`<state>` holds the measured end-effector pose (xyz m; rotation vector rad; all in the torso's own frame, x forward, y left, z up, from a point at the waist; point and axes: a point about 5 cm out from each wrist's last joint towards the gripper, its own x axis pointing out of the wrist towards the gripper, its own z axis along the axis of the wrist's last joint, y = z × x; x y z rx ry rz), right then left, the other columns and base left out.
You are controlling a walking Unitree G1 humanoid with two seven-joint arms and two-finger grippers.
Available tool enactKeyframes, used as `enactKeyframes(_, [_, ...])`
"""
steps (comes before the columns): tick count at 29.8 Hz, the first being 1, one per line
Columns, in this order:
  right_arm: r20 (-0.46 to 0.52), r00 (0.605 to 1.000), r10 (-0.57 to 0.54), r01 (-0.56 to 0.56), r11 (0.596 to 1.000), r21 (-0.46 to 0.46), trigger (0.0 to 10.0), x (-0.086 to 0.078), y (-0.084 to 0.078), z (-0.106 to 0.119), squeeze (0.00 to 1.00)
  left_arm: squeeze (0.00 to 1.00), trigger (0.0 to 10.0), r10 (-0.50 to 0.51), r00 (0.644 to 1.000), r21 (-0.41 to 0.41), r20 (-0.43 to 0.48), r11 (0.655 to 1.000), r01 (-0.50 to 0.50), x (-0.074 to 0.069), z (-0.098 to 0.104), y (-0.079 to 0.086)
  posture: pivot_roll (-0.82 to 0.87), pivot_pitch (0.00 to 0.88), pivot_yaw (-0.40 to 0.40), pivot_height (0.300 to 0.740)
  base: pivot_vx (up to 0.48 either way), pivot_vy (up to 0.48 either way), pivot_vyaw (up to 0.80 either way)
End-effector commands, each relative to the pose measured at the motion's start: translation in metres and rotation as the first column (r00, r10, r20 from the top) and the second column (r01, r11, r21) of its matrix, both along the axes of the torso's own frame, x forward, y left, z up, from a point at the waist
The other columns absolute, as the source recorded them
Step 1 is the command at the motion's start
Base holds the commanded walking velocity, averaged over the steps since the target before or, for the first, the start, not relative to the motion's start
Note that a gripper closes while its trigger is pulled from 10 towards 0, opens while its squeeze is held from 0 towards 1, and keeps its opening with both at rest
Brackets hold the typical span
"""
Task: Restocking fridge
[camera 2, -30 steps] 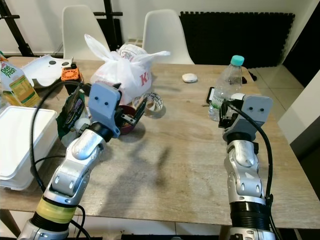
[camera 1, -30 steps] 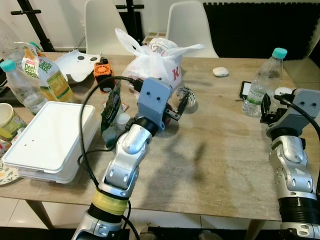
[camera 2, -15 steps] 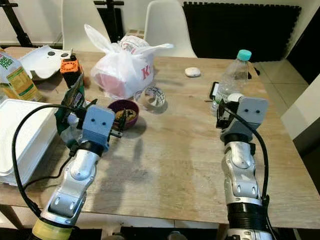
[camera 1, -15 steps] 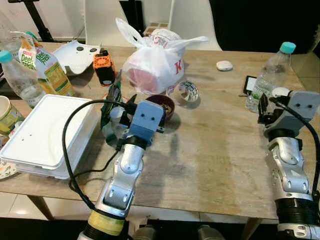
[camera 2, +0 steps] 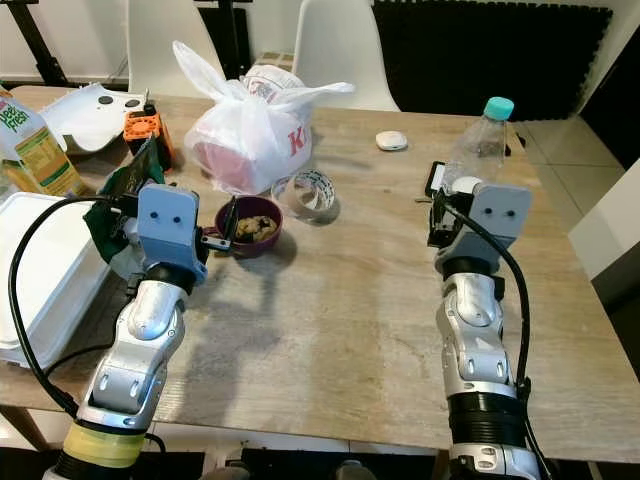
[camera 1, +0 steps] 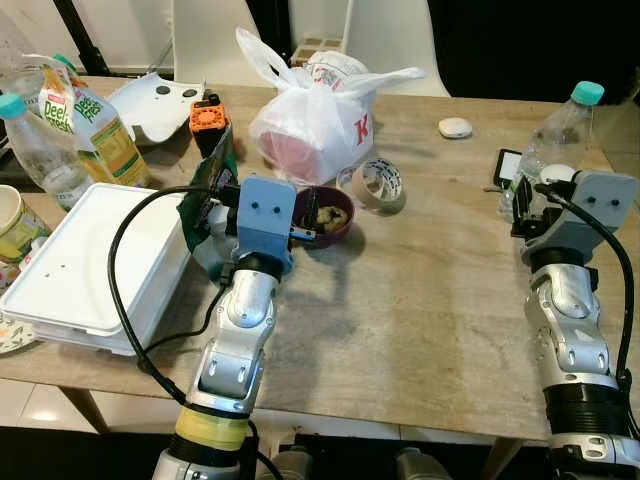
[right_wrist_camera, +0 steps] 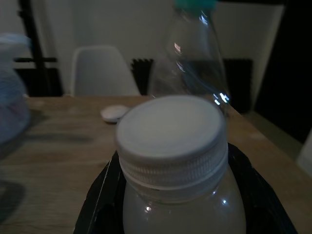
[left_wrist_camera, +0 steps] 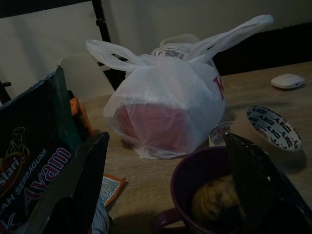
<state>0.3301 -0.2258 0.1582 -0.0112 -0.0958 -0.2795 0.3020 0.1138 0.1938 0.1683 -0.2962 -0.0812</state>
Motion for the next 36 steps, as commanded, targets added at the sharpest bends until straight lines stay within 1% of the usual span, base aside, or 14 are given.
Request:
enactKeyframes(1, [0.015, 1.0, -0.024, 0.024, 1.0, 0.012, 10.0, 0.0, -0.004, 0.0, 0.0, 0.0, 10.0, 0.0, 1.0, -0.016, -0.03, 1.0, -0.001, 0.001, -0.003, 0.001, 0.04, 0.152, -0.017, 0.74, 0.0, 0.0, 0.0])
enactKeyframes(5, [0.029, 0.999, -0.032, 0.032, 0.999, 0.003, 10.0, 0.002, -0.006, 0.004, 0.0, 0.0, 10.0, -0.005, 0.999, -0.021, -0.037, 1.0, 0.004, 0.002, -0.005, -0.004, 0.04, 0.137, -0.019, 0.74, 0.0, 0.0, 0.0])
enactKeyframes(12, [0.033, 0.998, -0.059, 0.059, 0.998, 0.012, 10.0, -0.001, -0.013, 0.003, 0.0, 0.0, 10.0, -0.03, 0.999, -0.018, -0.04, 0.999, 0.03, 0.003, -0.007, -0.011, 0.01, 0.105, -0.015, 0.74, 0.0, 0.0, 0.0])
enactKeyframes(14, [0.037, 0.995, -0.089, 0.088, 0.996, 0.013, 10.0, -0.003, -0.021, 0.005, 0.0, 0.0, 10.0, -0.054, 0.998, -0.02, -0.042, 0.998, 0.053, 0.005, -0.007, -0.018, -0.01, 0.099, -0.012, 0.74, 0.0, 0.0, 0.0])
enactKeyframes(15, [0.037, 0.995, -0.089, 0.088, 0.996, 0.013, 10.0, -0.003, -0.021, 0.005, 0.0, 0.0, 10.0, -0.054, 0.998, -0.02, -0.042, 0.998, 0.053, 0.005, -0.007, -0.018, -0.01, 0.099, -0.012, 0.74, 0.0, 0.0, 0.0])
enactKeyframes(16, [0.036, 0.994, -0.102, 0.101, 0.995, 0.015, 10.0, -0.003, -0.025, 0.005, 0.0, 0.0, 10.0, -0.063, 0.997, -0.019, -0.042, 0.998, 0.062, 0.006, -0.008, -0.02, -0.01, 0.099, -0.012, 0.74, 0.0, 0.0, 0.0])
enactKeyframes(26, [0.033, 0.987, -0.155, 0.156, 0.988, -0.001, 10.0, -0.008, -0.042, 0.006, 0.0, 0.0, 10.0, -0.107, 0.993, -0.024, -0.043, 0.994, 0.106, 0.008, -0.007, -0.03, -0.03, 0.098, -0.012, 0.74, 0.0, 0.0, -0.7])
enactKeyframes(36, [0.026, 0.985, -0.173, 0.174, 0.985, -0.009, 10.0, -0.009, -0.048, 0.006, 0.0, 0.0, 10.0, -0.121, 0.992, -0.026, -0.042, 0.992, 0.12, 0.01, -0.009, -0.034, -0.03, 0.09, -0.019, 0.74, 0.0, 0.0, -0.76])
